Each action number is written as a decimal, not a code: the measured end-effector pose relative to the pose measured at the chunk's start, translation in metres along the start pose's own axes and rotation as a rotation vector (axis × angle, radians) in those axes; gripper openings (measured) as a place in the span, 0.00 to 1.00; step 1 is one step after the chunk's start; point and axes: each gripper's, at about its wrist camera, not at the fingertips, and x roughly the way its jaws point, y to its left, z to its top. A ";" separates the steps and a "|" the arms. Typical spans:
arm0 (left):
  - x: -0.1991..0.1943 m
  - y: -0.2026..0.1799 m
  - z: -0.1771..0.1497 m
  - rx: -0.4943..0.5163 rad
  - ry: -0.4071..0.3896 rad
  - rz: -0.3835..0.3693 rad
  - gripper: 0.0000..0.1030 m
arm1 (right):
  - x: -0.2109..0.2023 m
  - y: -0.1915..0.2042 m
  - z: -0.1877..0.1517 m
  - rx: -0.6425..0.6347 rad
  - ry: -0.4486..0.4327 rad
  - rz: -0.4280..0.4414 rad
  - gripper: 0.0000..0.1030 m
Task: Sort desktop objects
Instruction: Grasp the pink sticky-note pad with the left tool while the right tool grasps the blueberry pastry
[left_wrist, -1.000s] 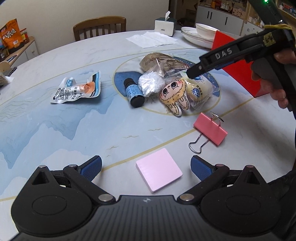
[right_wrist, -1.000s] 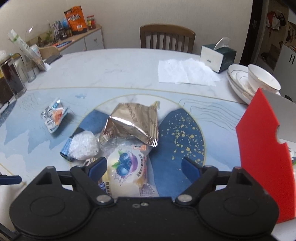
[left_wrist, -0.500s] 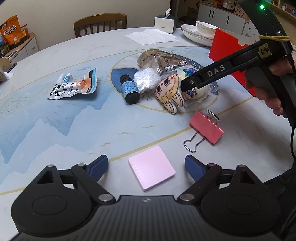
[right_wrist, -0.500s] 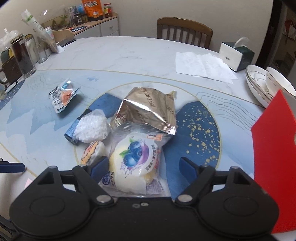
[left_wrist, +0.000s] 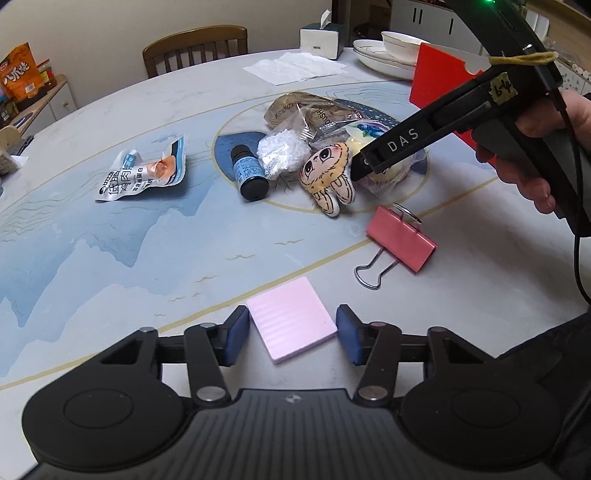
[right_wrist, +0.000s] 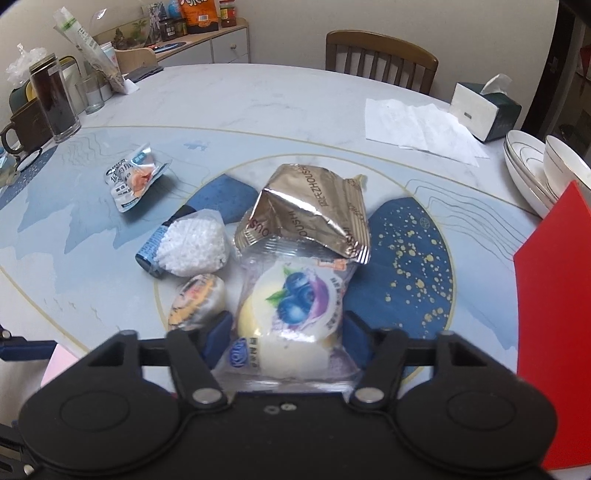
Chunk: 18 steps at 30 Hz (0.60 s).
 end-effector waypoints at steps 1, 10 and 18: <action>0.000 0.001 0.000 -0.003 0.000 -0.001 0.49 | 0.000 0.000 0.000 0.000 0.000 -0.002 0.58; 0.002 0.006 0.003 -0.030 0.002 -0.017 0.48 | -0.008 -0.010 -0.005 0.030 0.005 -0.013 0.52; 0.000 0.003 0.007 -0.022 -0.007 -0.023 0.47 | -0.023 -0.018 -0.011 0.066 -0.007 -0.008 0.51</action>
